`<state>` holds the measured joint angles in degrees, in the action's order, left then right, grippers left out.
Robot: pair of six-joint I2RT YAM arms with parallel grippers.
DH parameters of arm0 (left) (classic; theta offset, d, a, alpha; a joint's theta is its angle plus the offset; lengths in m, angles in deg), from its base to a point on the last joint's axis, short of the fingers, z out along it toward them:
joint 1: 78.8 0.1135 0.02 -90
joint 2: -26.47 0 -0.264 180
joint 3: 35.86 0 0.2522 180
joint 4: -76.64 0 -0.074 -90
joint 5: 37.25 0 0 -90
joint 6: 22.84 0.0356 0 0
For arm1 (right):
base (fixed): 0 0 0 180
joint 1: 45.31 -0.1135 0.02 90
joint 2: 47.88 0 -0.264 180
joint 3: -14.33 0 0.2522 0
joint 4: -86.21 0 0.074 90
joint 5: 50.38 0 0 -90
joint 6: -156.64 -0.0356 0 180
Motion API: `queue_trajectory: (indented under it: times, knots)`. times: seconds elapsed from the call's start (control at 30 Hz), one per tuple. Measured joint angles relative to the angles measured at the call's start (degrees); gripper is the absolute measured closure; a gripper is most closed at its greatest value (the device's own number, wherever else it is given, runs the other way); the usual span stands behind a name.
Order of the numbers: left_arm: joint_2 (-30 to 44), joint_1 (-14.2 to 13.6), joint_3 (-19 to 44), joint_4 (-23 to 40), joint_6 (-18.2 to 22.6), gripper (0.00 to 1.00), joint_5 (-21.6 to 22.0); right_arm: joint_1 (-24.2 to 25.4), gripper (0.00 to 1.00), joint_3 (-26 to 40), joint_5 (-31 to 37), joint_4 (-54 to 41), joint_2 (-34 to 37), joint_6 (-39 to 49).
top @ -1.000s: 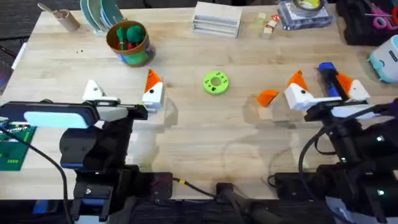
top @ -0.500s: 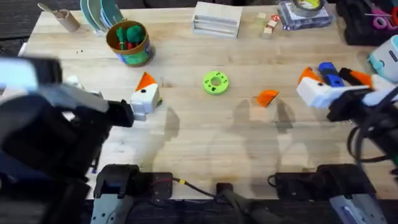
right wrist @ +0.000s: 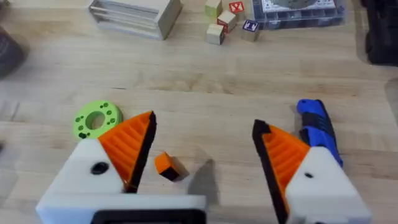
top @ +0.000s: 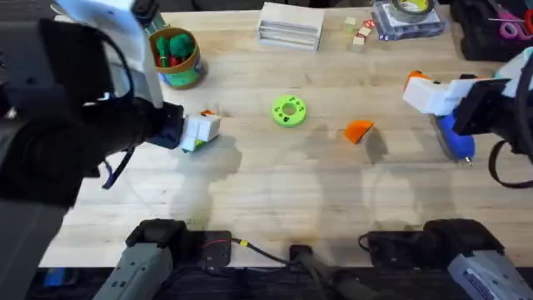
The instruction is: Pick up the gripper from the table and insert it into the empty holder that is missing its gripper. Then pick up a screw, insert it into the mounting hole, and use the screwdriver to tighten it. Finally, clean up the table by picking up the vegetable and placing it into the bucket.
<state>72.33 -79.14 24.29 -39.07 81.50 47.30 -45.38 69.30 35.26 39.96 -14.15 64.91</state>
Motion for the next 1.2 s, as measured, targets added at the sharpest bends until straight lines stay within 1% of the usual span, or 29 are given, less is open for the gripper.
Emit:
queue_trajectory:
  times: [0.27,0.3,0.33,0.37,0.43,0.47,0.5,0.53,0.6,0.7,0.73,0.77,0.87,0.9,0.93,1.07,1.1,1.2]
  knots:
    - [9.86,0.00,0.00,2.64,0.25,0.009,-0.59,0.00,0.010,0.00,0.00,0.35,0.00,0.01]
    - [12.87,0.00,0.00,1.93,0.27,0.023,-0.87,0.00,0.010,0.00,0.00,0.35,0.00,0.01]
    - [13.46,0.00,0.00,1.48,0.22,0.118,-1.17,0.00,0.010,0.00,0.00,0.35,0.00,0.01]
    - [13.73,0.00,0.00,1.24,0.30,0.238,-1.40,0.00,0.010,0.00,0.00,0.35,0.00,0.01]
    - [13.71,0.00,0.00,1.09,0.25,0.553,-2.08,0.00,0.010,0.00,0.00,0.32,0.00,0.01]
    - [13.25,0.00,0.00,1.09,0.55,0.961,-2.82,0.00,0.010,0.00,0.00,0.32,0.00,0.01]
    - [12.85,-0.01,0.00,0.97,0.47,0.984,-3.08,0.00,0.010,0.00,0.00,0.32,0.00,0.01]
    - [12.25,-0.02,0.07,0.87,0.68,0.909,-3.37,0.00,0.010,0.00,0.00,0.32,0.00,0.01]
    - [11.02,-0.07,0.74,0.89,0.65,0.618,-3.84,0.00,0.010,0.00,0.00,0.32,0.00,0.01]
    - [8.62,-0.07,4.14,0.41,0.67,0.141,-4.63,0.00,0.010,0.00,0.00,0.32,0.00,0.01]
    - [7.86,-0.07,5.46,-0.15,0.45,0.047,-5.05,0.00,0.010,0.00,0.00,0.32,0.00,0.01]
    - [6.74,-0.07,7.18,-1.19,0.45,0.017,-5.51,0.00,0.009,0.00,0.00,0.32,0.00,0.01]
    - [3.34,-0.07,11.07,-3.93,0.47,0.006,-6.83,0.00,0.010,0.00,0.00,0.32,0.00,0.00]
    - [1.90,-0.07,12.10,-4.98,0.42,0.031,-7.51,0.00,0.010,0.00,0.00,0.32,0.00,0.01]
    - [0.64,-0.07,12.70,-5.93,0.41,0.138,-8.19,0.00,0.010,0.00,0.00,0.32,0.00,0.01]
    - [-3.97,-0.07,13.35,-8.85,0.45,0.748,-10.26,0.00,0.010,0.00,0.00,0.32,0.00,0.01]
    - [-4.79,-0.07,13.35,-9.31,0.98,0.828,-10.49,0.00,0.010,0.00,0.00,0.32,0.00,0.01]
    - [-6.02,-0.07,13.35,-11.23,0.78,0.360,-11.18,0.00,0.010,0.00,0.00,0.32,0.00,0.01]
